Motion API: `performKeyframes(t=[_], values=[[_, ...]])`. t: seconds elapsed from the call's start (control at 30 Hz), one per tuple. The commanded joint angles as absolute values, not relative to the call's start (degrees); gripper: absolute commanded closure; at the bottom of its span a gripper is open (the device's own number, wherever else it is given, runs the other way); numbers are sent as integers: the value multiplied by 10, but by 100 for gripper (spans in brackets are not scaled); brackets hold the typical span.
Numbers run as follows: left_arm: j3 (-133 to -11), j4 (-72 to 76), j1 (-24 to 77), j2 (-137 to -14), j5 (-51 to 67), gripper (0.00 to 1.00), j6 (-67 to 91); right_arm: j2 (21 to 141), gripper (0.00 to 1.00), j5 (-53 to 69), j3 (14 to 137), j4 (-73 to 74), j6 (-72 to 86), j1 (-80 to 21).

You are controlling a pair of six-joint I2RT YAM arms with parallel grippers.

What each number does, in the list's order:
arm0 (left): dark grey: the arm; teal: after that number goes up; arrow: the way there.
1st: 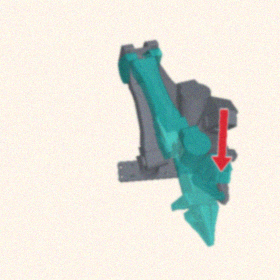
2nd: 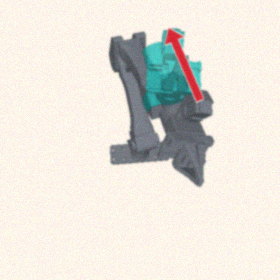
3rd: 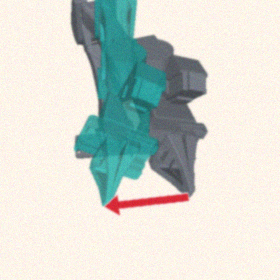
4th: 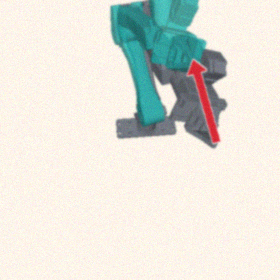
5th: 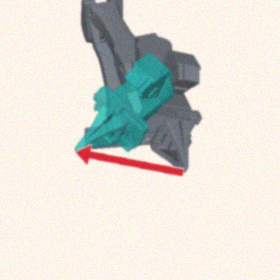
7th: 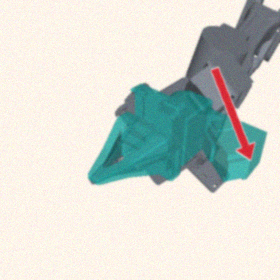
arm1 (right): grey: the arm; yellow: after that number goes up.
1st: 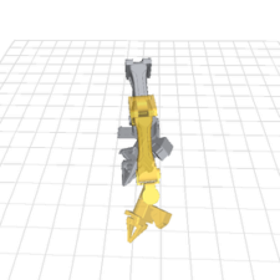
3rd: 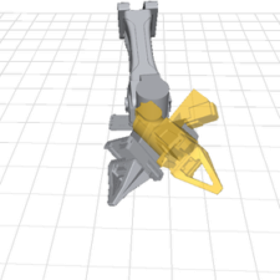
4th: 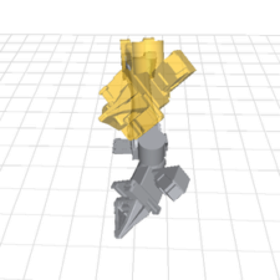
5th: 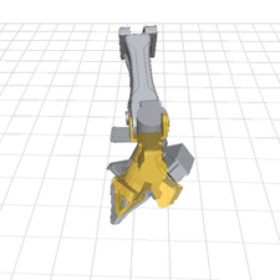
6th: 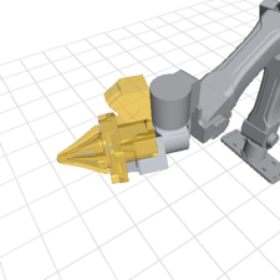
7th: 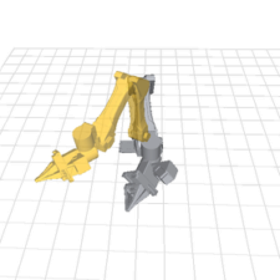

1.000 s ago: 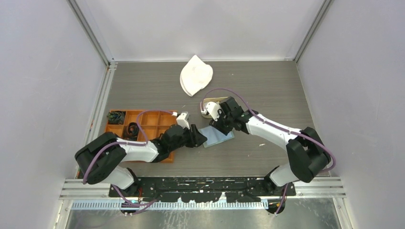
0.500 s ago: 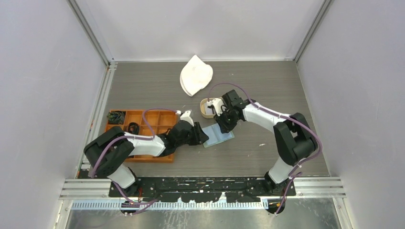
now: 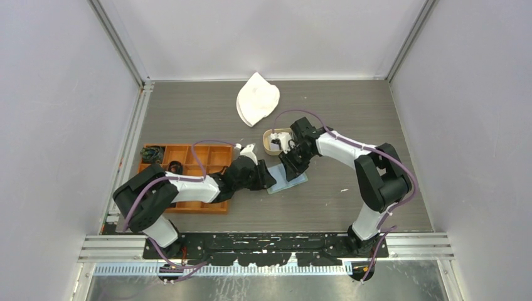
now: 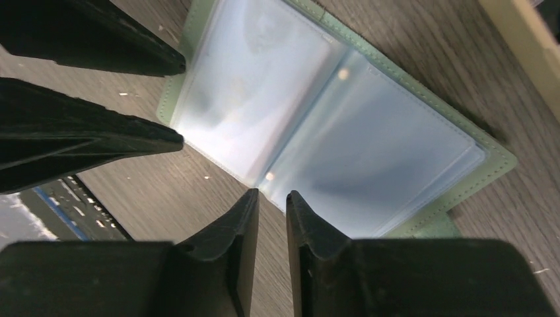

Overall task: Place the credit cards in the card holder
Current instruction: Open the card holder at the center of the board.

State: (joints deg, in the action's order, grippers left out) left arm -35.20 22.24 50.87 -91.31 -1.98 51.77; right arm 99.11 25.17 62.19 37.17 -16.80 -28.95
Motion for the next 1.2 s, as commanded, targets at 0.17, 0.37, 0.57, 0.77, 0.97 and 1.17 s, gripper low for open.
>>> performKeyframes(t=[0.17,0.37,0.57,0.77,0.97,1.17], values=[[-367,253,507,-918,-3,58,501,971,65,367,626,314,-76,-264],[-360,269,506,-919,-3,58,504,1017,65,348,627,299,-27,-265],[-356,276,506,-922,-3,58,502,1040,63,337,635,310,-24,-265],[-347,270,507,-909,-7,55,497,1045,63,334,640,320,-30,-265],[-325,281,506,-869,-28,55,480,1058,64,340,650,333,-42,-273],[-304,258,506,-788,-38,54,455,1058,65,345,652,336,-43,-275]])
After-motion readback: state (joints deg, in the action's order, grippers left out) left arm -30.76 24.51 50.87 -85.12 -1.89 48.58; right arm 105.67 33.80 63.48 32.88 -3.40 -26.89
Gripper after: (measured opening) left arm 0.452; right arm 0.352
